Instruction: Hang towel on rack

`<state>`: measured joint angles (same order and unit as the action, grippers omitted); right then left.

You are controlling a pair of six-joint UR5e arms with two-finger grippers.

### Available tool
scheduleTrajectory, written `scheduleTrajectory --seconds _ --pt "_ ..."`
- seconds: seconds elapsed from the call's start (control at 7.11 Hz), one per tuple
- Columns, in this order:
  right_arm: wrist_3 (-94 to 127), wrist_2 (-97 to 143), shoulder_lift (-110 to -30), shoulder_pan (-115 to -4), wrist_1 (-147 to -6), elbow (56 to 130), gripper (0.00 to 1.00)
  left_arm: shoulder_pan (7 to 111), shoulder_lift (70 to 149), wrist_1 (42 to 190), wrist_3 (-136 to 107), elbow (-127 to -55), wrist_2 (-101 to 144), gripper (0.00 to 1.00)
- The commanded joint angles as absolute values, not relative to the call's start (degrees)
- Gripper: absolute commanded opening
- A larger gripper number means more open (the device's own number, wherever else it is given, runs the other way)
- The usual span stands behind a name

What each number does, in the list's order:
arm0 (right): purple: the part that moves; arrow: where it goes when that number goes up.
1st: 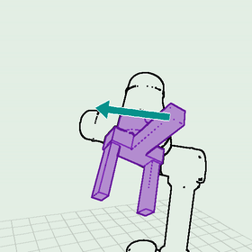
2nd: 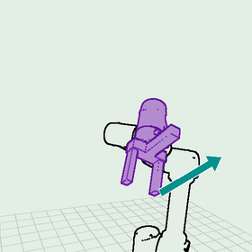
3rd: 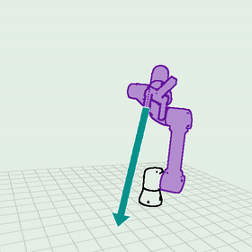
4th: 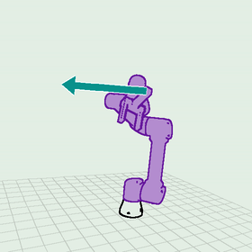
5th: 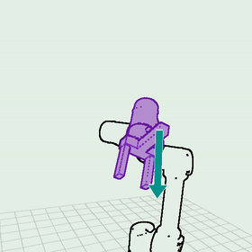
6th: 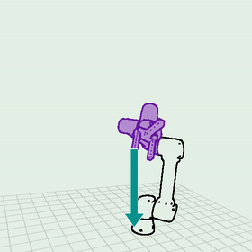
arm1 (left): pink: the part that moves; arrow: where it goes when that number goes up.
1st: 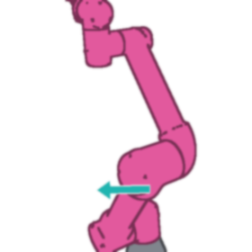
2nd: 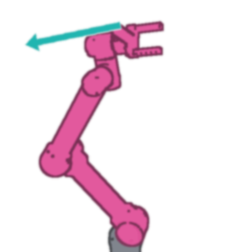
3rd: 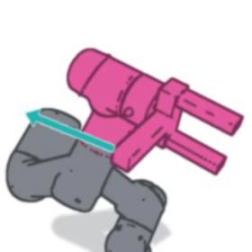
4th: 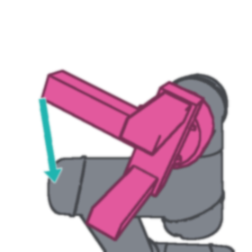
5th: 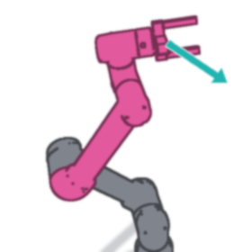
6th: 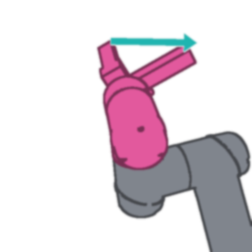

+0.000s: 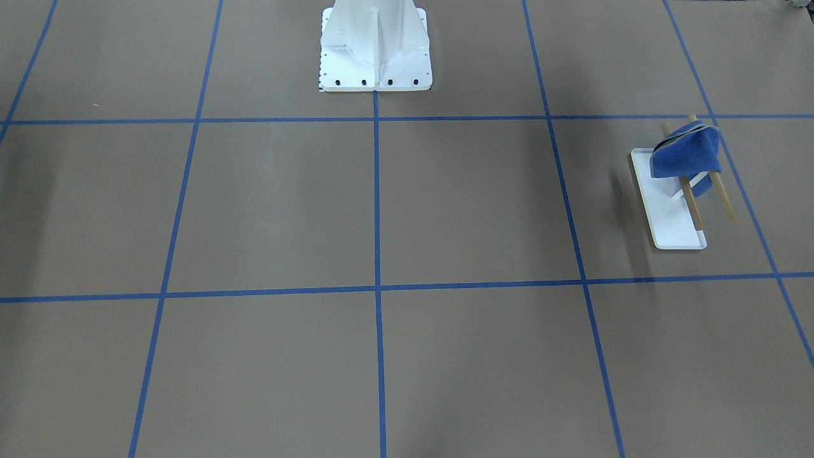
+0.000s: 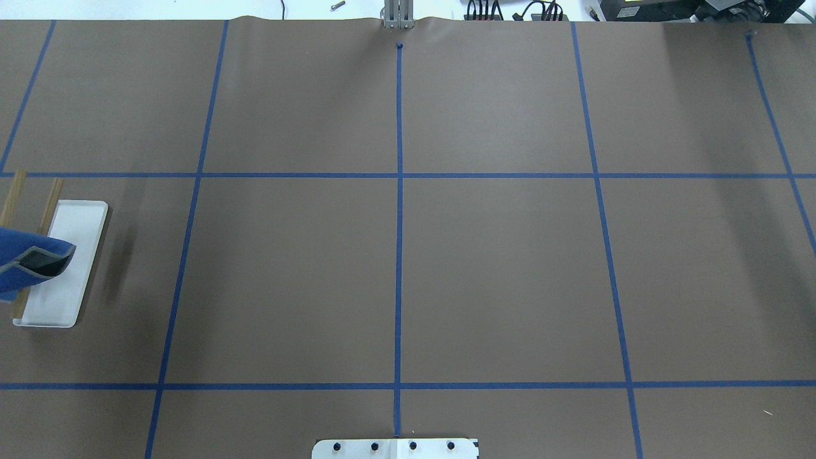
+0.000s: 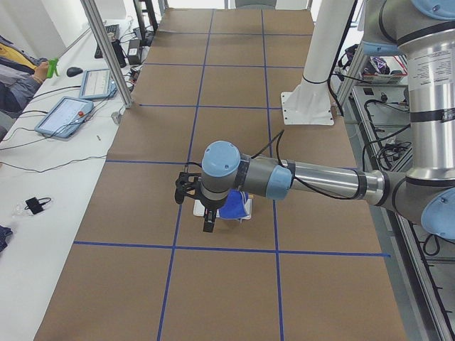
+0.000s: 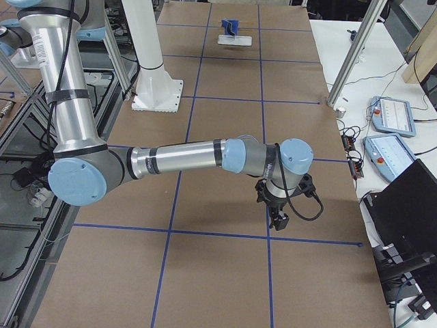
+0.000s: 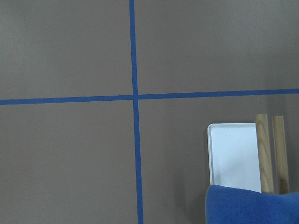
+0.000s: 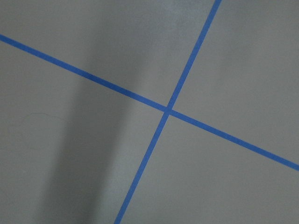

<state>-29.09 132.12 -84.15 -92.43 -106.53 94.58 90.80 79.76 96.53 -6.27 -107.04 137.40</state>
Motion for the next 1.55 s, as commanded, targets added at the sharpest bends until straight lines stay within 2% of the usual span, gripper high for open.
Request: scheduleTrajectory --seconds 0.0,0.42,1.41 --pt "-28.9 131.9 -88.9 -92.5 -106.4 97.6 1.0 90.9 79.8 96.6 -1.1 -107.0 136.1 0.98" --pt "-29.7 131.1 -90.5 -92.5 -106.1 98.8 1.0 90.6 81.5 92.1 4.6 -103.3 135.3 0.98" --pt "-24.8 133.2 -88.7 -91.1 -106.1 100.1 1.0 90.9 82.0 92.5 4.0 -105.8 135.5 0.98"
